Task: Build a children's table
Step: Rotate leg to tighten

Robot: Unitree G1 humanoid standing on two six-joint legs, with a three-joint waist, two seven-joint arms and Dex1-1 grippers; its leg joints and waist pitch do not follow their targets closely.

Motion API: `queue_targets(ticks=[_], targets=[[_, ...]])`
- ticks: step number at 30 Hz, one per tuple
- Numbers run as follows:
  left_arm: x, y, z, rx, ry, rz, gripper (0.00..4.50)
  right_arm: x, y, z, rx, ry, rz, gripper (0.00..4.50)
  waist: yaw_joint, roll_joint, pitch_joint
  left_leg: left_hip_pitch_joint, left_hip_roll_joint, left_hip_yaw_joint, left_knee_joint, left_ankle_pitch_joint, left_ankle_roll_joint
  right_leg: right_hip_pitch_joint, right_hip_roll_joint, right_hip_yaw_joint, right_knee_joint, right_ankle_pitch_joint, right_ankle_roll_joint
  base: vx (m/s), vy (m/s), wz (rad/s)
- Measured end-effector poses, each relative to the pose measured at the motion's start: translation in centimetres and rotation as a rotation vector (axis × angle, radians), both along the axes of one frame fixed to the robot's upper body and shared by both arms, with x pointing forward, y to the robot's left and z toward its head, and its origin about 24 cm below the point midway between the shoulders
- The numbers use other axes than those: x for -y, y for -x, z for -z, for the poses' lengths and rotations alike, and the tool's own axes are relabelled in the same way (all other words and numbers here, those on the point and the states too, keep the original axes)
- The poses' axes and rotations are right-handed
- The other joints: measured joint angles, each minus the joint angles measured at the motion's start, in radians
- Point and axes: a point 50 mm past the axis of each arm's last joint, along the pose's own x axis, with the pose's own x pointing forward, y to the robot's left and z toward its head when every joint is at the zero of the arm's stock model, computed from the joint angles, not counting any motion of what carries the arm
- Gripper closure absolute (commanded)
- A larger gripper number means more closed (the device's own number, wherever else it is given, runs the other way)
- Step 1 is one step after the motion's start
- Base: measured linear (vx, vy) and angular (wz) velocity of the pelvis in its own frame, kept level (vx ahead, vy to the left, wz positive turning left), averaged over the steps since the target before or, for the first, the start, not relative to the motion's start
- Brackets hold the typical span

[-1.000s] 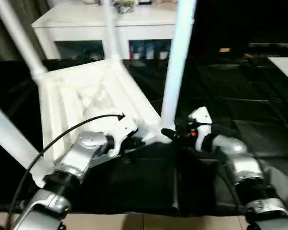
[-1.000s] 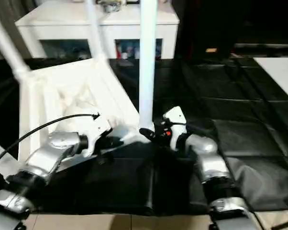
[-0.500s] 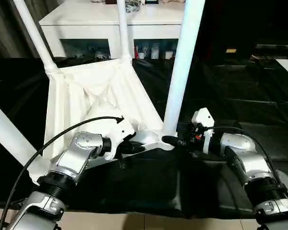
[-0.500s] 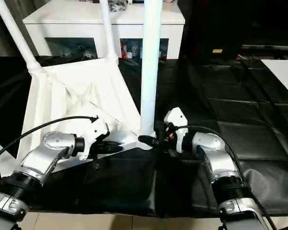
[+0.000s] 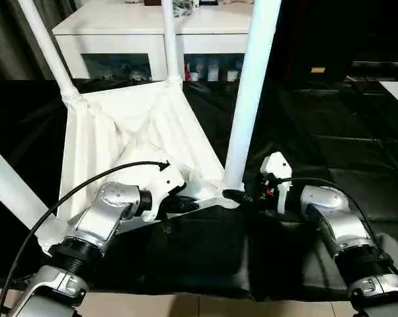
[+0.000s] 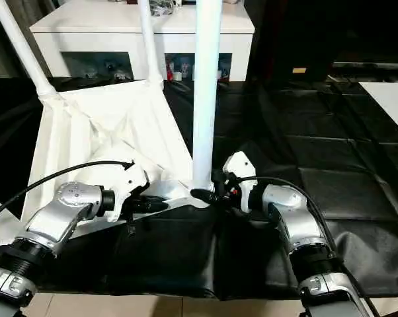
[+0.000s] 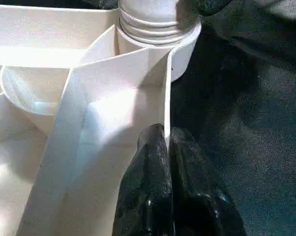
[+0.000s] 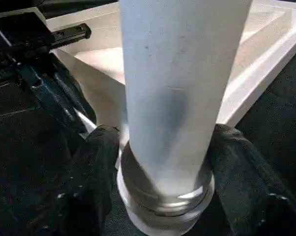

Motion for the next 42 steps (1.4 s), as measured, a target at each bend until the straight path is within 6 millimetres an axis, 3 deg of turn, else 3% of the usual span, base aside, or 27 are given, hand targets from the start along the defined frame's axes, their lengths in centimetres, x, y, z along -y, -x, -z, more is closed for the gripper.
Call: queue_targets(ticks=[6, 15, 20, 28, 32, 33, 36, 38, 42], targets=[[0.0, 0.0, 0.0, 0.000, 0.000, -0.001, 4.50, 0.0, -0.1, 0.0, 0.013, 0.011, 0.003, 2.35, -0.001, 0.000, 0.000, 0.000, 0.000, 0.000, 0.001, 0.000, 0.000, 0.000, 0.000, 0.000, 0.000, 0.000, 0.000, 0.000, 0.000, 0.00], [-0.1, 0.1, 0.2, 0.003, -0.004, -0.045, 4.50, -1.0, -0.2, 0.5, 0.012, -0.015, 0.056, 2.51, -0.011, -0.002, -0.002, 0.002, 0.000, 0.000, 0.002, 0.000, 0.000, 0.001, 0.000, 0.001, 0.002, 0.000, 0.000, 0.000, 0.000, 0.00], [2.3, -1.4, 0.4, 0.020, -0.013, -0.175, 4.50, -1.6, -1.3, 1.1, -0.001, -0.056, 0.330, 2.51, -0.019, -0.003, -0.002, 0.005, -0.001, 0.000, 0.003, 0.000, 0.000, 0.004, 0.000, 0.003, 0.001, 0.000, 0.000, 0.000, 0.000, 0.00], [6.2, -3.1, 0.4, 0.030, -0.027, -0.350, 4.50, -3.1, -2.7, 1.2, 0.014, -0.034, 0.716, 2.52, -0.018, -0.003, -0.003, 0.004, -0.002, 0.000, 0.003, 0.000, 0.000, 0.006, 0.000, 0.003, -0.001, -0.002, 0.004, 0.000, 0.000, 0.00], [6.3, -3.0, 0.4, 0.040, -0.030, -0.327, 4.50, -2.7, -2.3, 1.1, 0.044, -0.046, 0.707, 2.52, -0.010, 0.001, -0.005, 0.003, -0.002, -0.001, 0.003, 0.000, 0.000, 0.006, 0.000, 0.003, -0.001, -0.002, 0.004, 0.000, 0.000, 0.00], [6.3, -3.0, 0.4, 0.045, -0.031, -0.317, 4.50, -2.6, -2.2, 1.1, 0.049, -0.053, 0.702, 1.82, -0.009, 0.002, -0.005, 0.002, -0.002, -0.001, 0.002, 0.000, 0.000, 0.005, 0.000, 0.003, -0.001, -0.002, 0.004, 0.000, 0.000, 0.00], [5.3, -3.0, 0.3, 0.069, -0.047, -0.318, 4.50, -2.7, -1.7, 1.2, 0.052, -0.061, 0.619, 1.83, -0.015, 0.001, -0.005, 0.002, 0.000, -0.002, 0.002, 0.000, 0.000, 0.005, 0.000, 0.001, 0.000, 0.001, 0.000, 0.000, 0.000, 0.00], [4.0, -3.1, 0.1, 0.081, -0.058, -0.320, 4.50, -2.7, -1.3, 1.7, 0.024, -0.067, 0.554, 1.47, -0.027, 0.000, -0.004, -0.001, 0.000, -0.006, 0.002, 0.000, 0.000, 0.004, 0.001, -0.002, 0.000, 0.002, 0.000, 0.000, 0.000, 0.00], [3.0, -2.5, 0.0, 0.081, -0.059, -0.257, 4.50, -1.5, -0.9, 1.5, -0.013, -0.058, 0.402, 1.23, -0.025, 0.000, -0.004, 0.000, 0.000, -0.007, 0.000, 0.000, -0.001, 0.002, 0.001, -0.003, 0.000, 0.001, 0.001, 0.000, 0.000, 0.00]])
